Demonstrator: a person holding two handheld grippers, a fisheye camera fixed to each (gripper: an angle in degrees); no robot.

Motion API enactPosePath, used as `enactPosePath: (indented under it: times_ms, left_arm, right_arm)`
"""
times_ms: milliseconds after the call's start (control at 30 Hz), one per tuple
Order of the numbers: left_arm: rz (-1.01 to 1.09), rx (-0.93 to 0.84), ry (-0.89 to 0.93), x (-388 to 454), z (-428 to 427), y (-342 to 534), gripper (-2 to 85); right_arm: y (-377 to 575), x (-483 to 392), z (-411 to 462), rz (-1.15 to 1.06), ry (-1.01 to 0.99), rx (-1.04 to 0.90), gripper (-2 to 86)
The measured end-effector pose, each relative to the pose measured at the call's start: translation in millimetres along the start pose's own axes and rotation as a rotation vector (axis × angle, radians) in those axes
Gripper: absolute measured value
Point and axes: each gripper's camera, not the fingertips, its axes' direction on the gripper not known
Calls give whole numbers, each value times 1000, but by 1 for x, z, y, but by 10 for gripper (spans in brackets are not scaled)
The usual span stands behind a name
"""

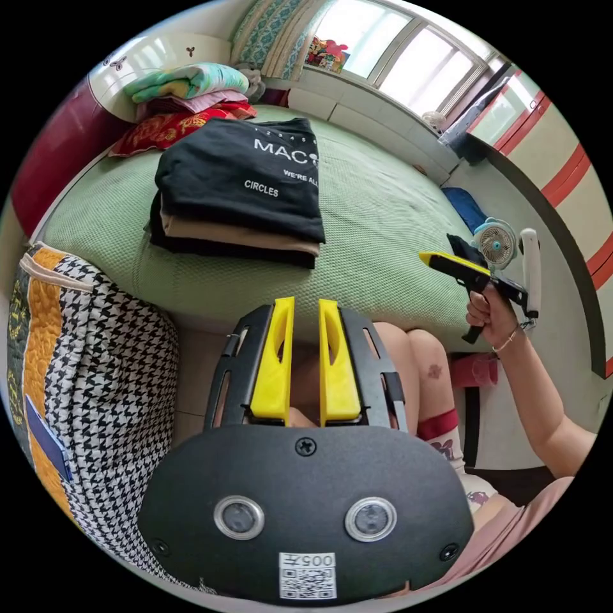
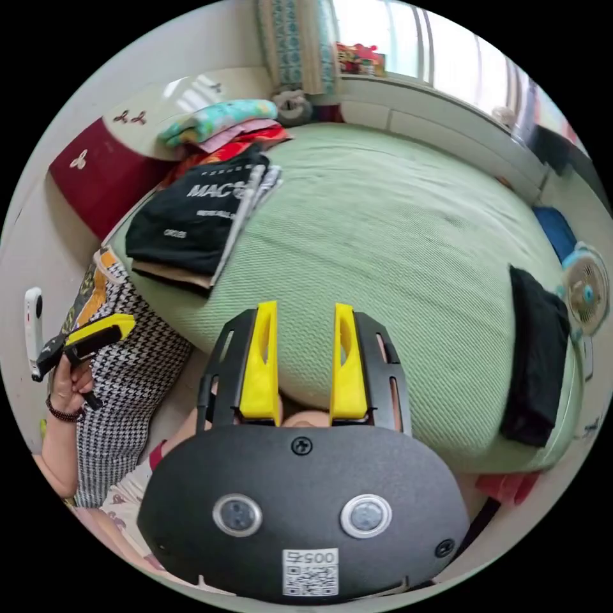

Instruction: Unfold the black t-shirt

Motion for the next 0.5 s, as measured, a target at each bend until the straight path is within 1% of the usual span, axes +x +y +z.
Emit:
enactPosePath:
  times_ms: [67, 167, 267, 500]
  left_arm:
    - [-8, -7, 10, -9, -3, 3, 72]
    - [-11, -19, -1, -21, -9, 7, 73]
    - [-26, -21, -11, -35, -15, 8, 72]
    - [-82, -20, 6, -55, -22, 12, 72]
  right_arm:
    - [-19, -41, 18, -71, -71, 5, 105]
    - [-41, -76, 44, -99, -141, -19, 105]
    - [-61, -91, 69, -67, -191, -64, 109]
    - [-93, -88, 110, 42, -255, -167, 107]
